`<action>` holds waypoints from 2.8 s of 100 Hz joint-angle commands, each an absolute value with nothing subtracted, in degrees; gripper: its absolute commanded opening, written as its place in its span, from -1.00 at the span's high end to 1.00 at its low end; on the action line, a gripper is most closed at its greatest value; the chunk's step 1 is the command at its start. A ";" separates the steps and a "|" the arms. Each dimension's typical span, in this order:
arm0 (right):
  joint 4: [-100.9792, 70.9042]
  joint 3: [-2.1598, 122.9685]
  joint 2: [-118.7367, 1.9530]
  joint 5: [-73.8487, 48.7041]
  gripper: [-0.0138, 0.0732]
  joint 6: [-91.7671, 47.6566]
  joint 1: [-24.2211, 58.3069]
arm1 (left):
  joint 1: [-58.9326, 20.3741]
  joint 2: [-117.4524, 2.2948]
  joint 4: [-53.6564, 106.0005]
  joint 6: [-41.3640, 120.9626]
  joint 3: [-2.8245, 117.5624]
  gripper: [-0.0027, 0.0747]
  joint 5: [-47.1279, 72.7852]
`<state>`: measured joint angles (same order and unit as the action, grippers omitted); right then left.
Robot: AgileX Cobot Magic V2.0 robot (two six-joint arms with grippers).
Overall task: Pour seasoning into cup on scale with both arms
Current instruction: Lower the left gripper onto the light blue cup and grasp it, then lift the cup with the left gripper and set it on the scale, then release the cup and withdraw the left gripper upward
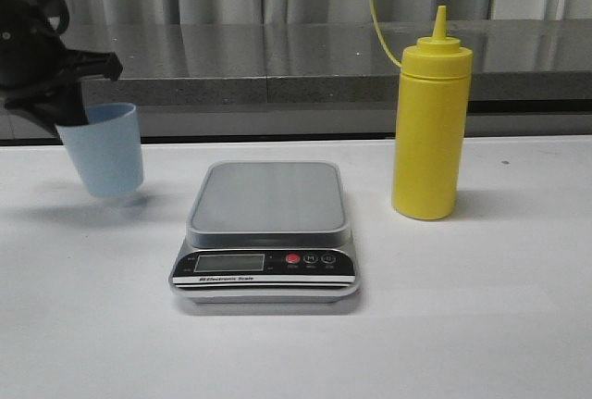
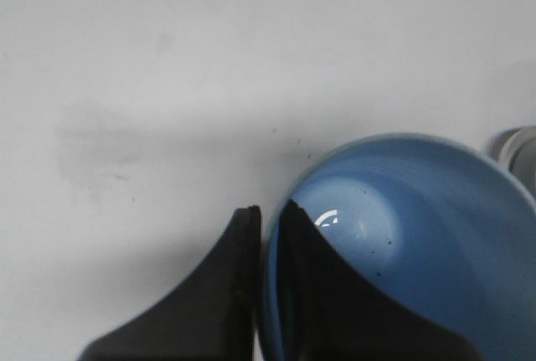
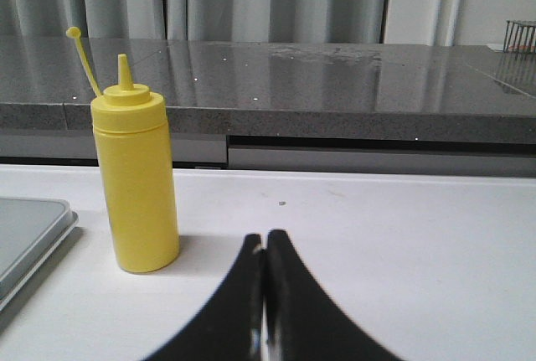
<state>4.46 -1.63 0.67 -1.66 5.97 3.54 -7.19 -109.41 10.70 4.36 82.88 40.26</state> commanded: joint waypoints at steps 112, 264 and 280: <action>5.00 -0.56 1.68 2.88 0.84 6.04 3.24 | -26.83 -110.84 12.16 10.93 94.15 0.48 41.21; 5.00 -0.56 1.68 2.88 0.84 6.04 3.24 | -13.82 -68.45 13.27 10.00 62.50 0.98 27.21; 5.00 -0.56 1.68 2.88 0.84 6.04 3.24 | -12.28 -61.15 13.27 10.00 55.71 0.98 24.66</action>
<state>4.46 -1.63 0.67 -1.66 5.97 3.54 -12.86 -66.09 12.01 10.54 57.23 30.25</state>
